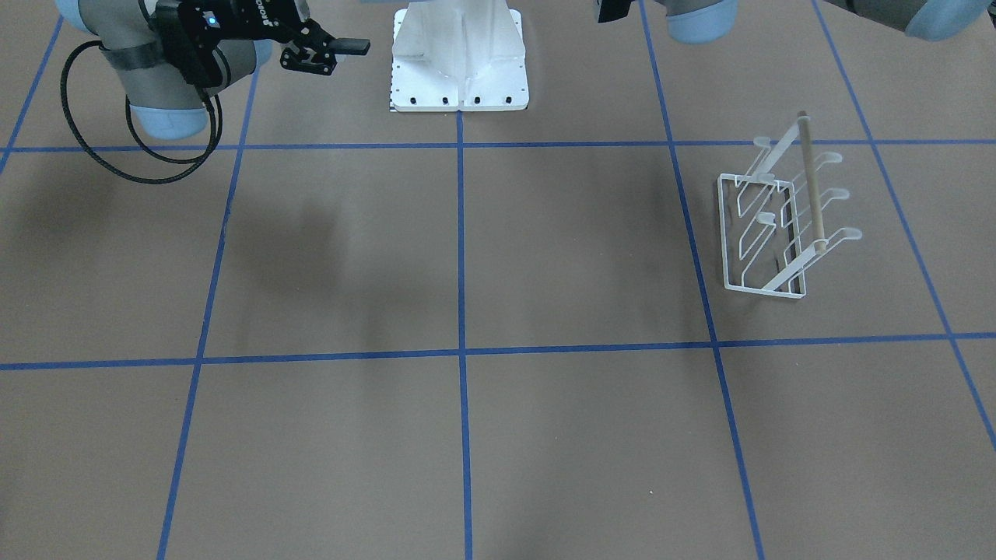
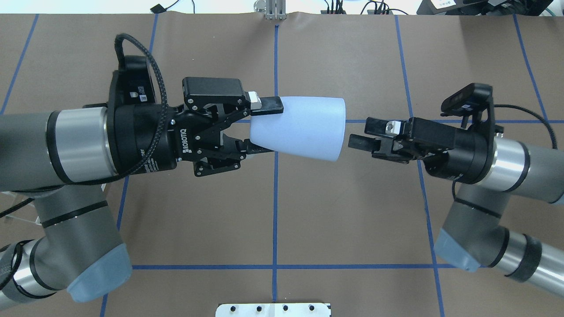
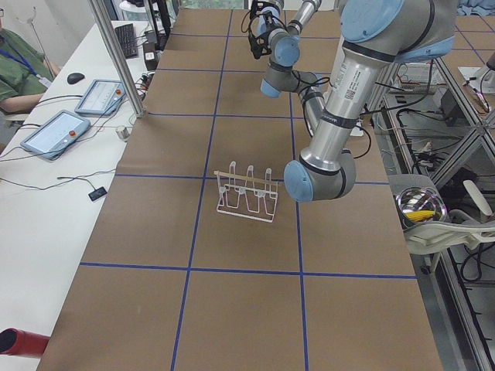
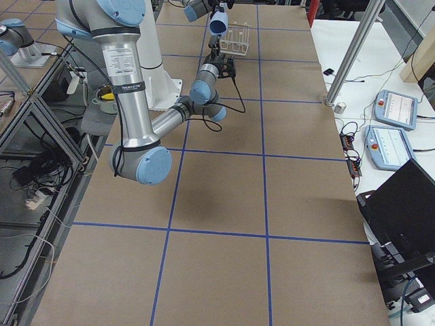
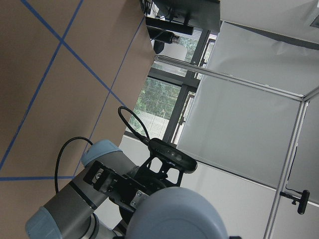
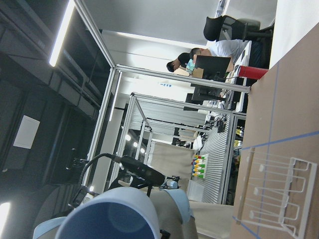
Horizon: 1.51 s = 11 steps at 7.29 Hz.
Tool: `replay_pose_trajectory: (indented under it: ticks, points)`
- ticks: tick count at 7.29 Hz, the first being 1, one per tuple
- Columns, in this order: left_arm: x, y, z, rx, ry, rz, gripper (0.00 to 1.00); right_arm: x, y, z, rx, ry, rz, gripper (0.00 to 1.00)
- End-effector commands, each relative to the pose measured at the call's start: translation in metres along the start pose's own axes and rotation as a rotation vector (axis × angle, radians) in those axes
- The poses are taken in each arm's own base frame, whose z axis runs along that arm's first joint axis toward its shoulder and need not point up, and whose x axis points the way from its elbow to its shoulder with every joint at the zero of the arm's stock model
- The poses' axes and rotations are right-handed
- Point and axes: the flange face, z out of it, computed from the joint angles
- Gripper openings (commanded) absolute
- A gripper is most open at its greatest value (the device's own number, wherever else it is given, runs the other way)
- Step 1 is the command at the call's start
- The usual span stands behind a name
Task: Hang cup on cup holder
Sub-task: 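Open the right gripper and withdraw it while the left gripper carries the cup away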
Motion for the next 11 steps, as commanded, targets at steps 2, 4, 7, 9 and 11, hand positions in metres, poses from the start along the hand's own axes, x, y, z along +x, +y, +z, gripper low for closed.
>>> replay_pose_trajectory:
  ticks: [2,4,7,9,11]
  points:
    - [-0.005,-0.034,-0.003,0.111,-0.13,0.2,0.0,0.0,-0.119,-0.065,0.059,0.369,-0.216,1.0]
    - [0.002,-0.065,-0.007,0.211,-0.253,0.318,0.0,0.022,-0.158,-0.096,0.099,0.592,-0.326,1.0]
    - [0.028,-0.097,-0.034,0.346,-0.557,0.515,0.0,0.049,-0.218,-0.161,0.153,0.984,-0.422,1.0]
    - [0.048,-0.096,-0.064,0.377,-0.766,0.628,0.0,0.066,-0.248,-0.201,0.143,1.269,-0.545,1.0]
    - [0.054,-0.107,-0.091,0.356,-0.976,0.754,0.0,0.08,-0.271,-0.246,-0.062,1.52,-0.688,1.0]
